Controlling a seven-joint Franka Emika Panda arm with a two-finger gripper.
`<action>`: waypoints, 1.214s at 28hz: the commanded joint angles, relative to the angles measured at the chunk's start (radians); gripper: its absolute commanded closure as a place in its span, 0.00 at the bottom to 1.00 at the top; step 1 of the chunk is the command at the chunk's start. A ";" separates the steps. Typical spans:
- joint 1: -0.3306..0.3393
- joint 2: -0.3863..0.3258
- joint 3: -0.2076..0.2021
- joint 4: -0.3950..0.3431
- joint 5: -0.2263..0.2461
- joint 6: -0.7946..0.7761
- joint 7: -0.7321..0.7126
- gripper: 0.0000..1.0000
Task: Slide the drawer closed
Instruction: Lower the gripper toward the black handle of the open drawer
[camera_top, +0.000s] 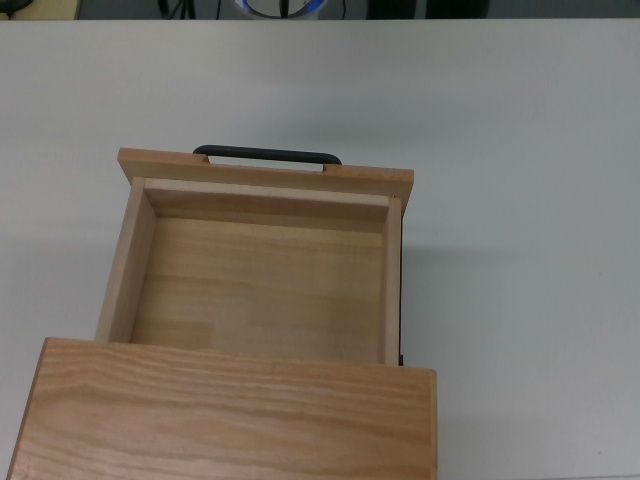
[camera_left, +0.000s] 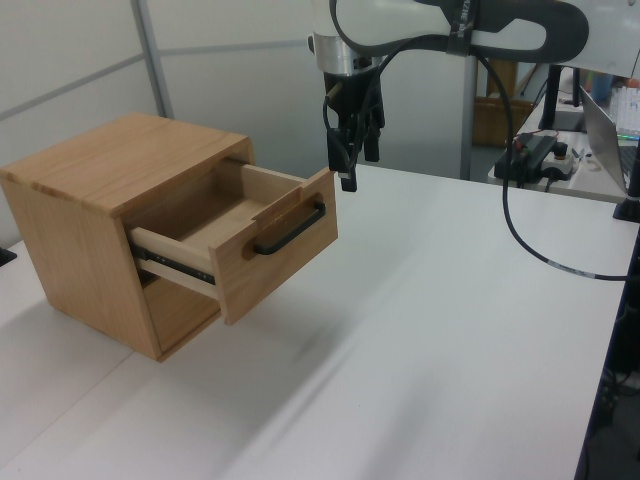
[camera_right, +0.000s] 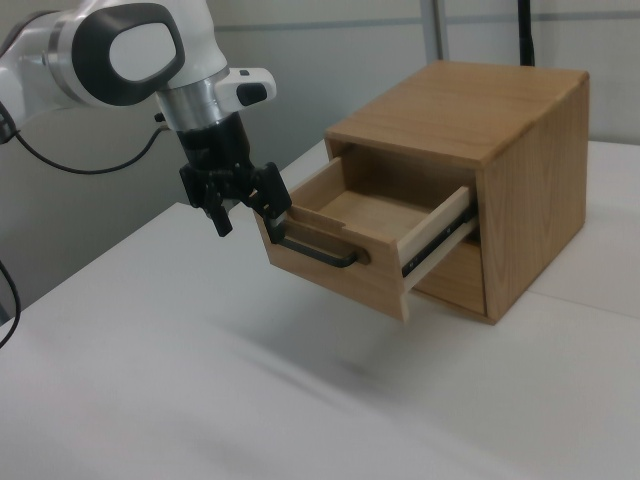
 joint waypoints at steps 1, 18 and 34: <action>-0.001 -0.024 -0.014 -0.015 0.041 -0.026 -0.022 0.89; -0.035 -0.018 -0.018 -0.016 0.095 -0.026 -0.025 1.00; -0.052 0.080 -0.018 -0.021 0.080 -0.017 -0.031 1.00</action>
